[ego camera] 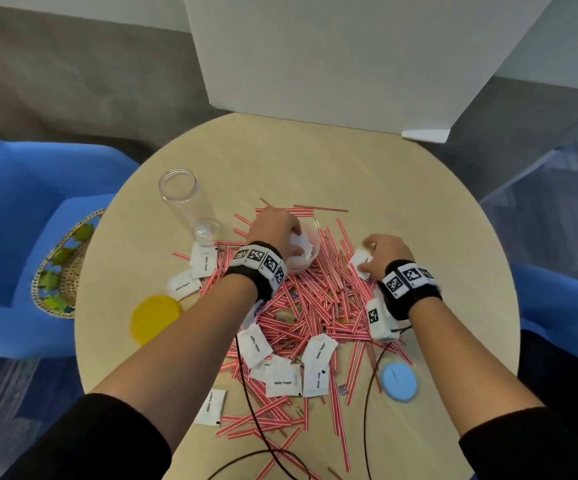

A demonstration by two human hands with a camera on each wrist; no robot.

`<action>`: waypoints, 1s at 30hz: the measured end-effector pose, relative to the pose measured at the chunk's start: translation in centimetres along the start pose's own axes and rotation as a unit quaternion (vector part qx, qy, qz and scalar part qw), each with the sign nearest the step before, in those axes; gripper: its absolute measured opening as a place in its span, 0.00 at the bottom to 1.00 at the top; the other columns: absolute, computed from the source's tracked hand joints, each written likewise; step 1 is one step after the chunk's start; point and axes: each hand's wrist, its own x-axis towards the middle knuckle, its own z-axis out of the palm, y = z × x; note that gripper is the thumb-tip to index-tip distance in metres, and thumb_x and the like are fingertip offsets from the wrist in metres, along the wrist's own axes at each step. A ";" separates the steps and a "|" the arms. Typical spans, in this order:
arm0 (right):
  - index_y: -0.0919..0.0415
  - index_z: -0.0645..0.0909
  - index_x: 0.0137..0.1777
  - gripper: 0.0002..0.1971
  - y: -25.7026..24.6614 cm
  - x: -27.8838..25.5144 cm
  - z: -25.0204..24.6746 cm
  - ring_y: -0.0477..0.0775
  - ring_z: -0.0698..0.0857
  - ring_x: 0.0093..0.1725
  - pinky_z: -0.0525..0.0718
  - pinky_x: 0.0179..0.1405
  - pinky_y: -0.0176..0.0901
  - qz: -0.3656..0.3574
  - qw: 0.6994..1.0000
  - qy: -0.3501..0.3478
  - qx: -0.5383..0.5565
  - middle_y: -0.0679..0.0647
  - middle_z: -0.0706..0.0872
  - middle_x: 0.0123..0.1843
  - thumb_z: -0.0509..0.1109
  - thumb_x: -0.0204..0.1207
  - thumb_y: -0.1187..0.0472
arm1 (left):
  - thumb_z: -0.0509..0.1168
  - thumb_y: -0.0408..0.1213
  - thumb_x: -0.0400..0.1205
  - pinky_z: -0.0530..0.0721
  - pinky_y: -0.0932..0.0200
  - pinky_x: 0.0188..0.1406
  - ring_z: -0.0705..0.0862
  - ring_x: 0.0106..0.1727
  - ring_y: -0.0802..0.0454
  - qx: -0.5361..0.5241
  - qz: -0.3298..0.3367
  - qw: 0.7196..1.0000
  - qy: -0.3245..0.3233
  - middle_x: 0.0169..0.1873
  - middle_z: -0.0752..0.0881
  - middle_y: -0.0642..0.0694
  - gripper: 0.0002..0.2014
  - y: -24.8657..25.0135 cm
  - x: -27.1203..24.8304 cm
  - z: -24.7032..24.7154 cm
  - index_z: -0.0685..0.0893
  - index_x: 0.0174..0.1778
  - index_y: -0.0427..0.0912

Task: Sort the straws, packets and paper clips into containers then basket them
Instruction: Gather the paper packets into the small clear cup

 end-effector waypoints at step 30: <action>0.54 0.84 0.58 0.18 -2.8 -15.5 6.7 0.51 0.83 0.54 0.82 0.56 0.41 -0.137 0.982 -0.119 -0.045 0.50 0.84 0.58 0.82 0.69 0.58 | 0.82 0.53 0.65 0.86 0.53 0.53 0.84 0.51 0.49 0.038 -0.046 0.993 -0.098 0.50 0.86 0.51 0.28 -5.4 -14.9 4.9 0.82 0.58 0.51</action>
